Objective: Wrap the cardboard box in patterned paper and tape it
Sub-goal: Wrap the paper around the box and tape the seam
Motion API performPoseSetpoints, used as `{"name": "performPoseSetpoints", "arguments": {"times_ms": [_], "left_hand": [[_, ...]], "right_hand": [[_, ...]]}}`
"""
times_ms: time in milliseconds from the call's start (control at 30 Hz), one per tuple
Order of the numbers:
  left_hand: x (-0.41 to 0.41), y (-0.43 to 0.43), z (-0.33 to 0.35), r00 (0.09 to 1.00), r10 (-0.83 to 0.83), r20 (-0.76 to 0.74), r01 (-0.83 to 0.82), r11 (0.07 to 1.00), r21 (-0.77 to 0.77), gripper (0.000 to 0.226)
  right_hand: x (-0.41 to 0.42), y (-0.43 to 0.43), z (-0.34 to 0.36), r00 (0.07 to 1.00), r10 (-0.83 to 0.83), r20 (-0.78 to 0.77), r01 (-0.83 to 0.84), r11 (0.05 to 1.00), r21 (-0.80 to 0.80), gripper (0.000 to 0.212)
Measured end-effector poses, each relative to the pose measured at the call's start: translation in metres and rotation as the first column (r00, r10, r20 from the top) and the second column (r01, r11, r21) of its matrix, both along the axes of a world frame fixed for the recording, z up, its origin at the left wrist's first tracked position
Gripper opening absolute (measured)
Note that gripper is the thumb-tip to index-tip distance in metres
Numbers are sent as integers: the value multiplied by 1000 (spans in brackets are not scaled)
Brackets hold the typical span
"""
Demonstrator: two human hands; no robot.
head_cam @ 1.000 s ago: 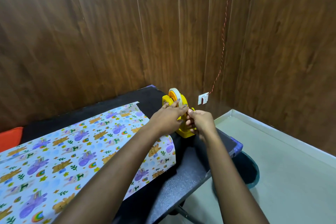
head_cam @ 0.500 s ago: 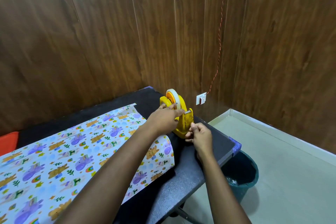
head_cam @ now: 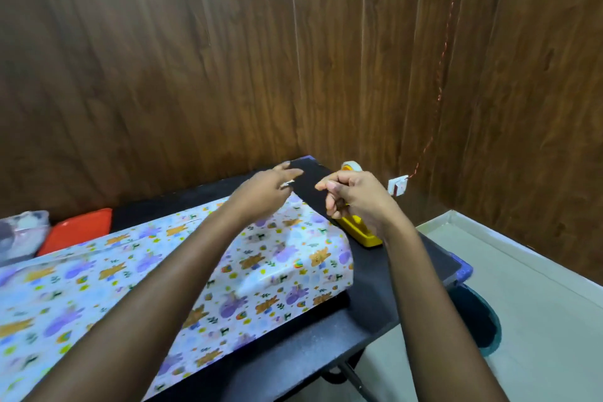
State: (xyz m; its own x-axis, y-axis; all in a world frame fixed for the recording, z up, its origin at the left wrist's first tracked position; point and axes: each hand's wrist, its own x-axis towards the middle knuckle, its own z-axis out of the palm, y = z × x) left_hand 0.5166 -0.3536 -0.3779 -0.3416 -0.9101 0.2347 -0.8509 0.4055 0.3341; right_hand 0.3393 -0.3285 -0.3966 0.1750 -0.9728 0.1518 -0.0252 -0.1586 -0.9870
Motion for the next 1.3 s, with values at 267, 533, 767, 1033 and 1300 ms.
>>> {"name": "performPoseSetpoints", "arguments": {"times_ms": [267, 533, 767, 1033, 1300], "left_hand": [[157, 56, 12, 949, 300, -100, -299, 954, 20, 40], [222, 110, 11, 717, 338, -609, -193, 937, 292, 28], [247, 117, 6, 698, 335, -632, -284, 941, 185, 15], [259, 114, 3, 715, 368, -595, -390, 916, 98, 22], [279, 102, -1, 796, 587, -148, -598, 801, -40, 50]], "right_hand": [[125, 4, 28, 898, 367, -242, -375, 927, 17, 40], [234, 17, 34, 774, 504, -384, -536, 844, 27, 33], [283, 29, 32, 760, 545, -354, -557, 827, 78, 17], [306, 34, 20, 894, 388, -225, -380, 922, 79, 21], [295, 19, 29, 952, 231, -202, -190, 960, 205, 24]]}}
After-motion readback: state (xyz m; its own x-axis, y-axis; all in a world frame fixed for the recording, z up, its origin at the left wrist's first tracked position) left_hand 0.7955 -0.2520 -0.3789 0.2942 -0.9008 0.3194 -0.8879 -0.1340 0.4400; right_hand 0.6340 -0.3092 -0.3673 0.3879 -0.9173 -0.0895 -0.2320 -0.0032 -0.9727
